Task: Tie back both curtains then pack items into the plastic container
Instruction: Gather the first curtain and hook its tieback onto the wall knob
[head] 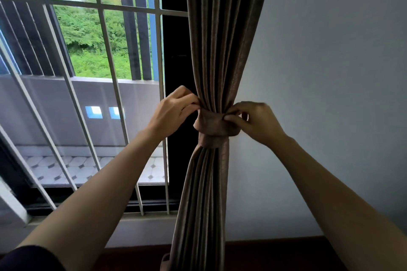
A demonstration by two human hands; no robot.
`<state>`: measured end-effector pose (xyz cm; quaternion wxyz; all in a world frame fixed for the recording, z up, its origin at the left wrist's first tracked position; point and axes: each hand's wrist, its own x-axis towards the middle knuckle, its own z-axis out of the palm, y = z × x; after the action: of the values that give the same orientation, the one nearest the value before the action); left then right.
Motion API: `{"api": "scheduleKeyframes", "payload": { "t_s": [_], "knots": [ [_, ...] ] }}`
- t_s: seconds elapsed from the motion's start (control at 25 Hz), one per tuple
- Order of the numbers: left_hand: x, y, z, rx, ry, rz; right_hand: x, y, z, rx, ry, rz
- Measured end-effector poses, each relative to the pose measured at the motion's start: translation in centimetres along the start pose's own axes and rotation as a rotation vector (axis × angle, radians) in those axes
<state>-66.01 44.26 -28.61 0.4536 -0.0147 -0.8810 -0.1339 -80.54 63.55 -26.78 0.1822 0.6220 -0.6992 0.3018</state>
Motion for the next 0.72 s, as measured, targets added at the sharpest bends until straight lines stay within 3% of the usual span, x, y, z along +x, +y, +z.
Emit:
{"api": "scheduleKeyframes", "payload": {
  "t_s": [0.12,0.16,0.24,0.32,0.4,0.48,0.72],
  "knots": [
    [-0.6,1.1,0.0,-0.061,0.095,-0.091,-0.3,-0.5,-0.3,0.091,0.089,0.099],
    [-1.5,1.4,0.3,-0.145,0.161,-0.22,-1.2,-0.6,0.2,0.141,0.161,0.211],
    [-3.8,1.8,1.2,-0.371,0.249,-0.641,-3.9,-0.6,2.0,0.307,0.24,0.572],
    [-5.7,2.5,2.7,-0.596,0.123,-1.053,-6.4,-1.0,4.4,0.585,0.061,0.945],
    [-6.5,3.6,4.2,-0.893,-0.006,-1.286,-7.7,-2.3,6.2,0.953,-0.06,1.106],
    [-6.2,4.4,4.5,-1.116,0.043,-1.394,-7.3,-3.6,6.7,1.209,0.036,1.135],
    [-6.1,4.9,4.2,-1.412,0.025,-1.526,-5.9,-5.0,6.6,1.642,0.304,1.233]
  ]
}}
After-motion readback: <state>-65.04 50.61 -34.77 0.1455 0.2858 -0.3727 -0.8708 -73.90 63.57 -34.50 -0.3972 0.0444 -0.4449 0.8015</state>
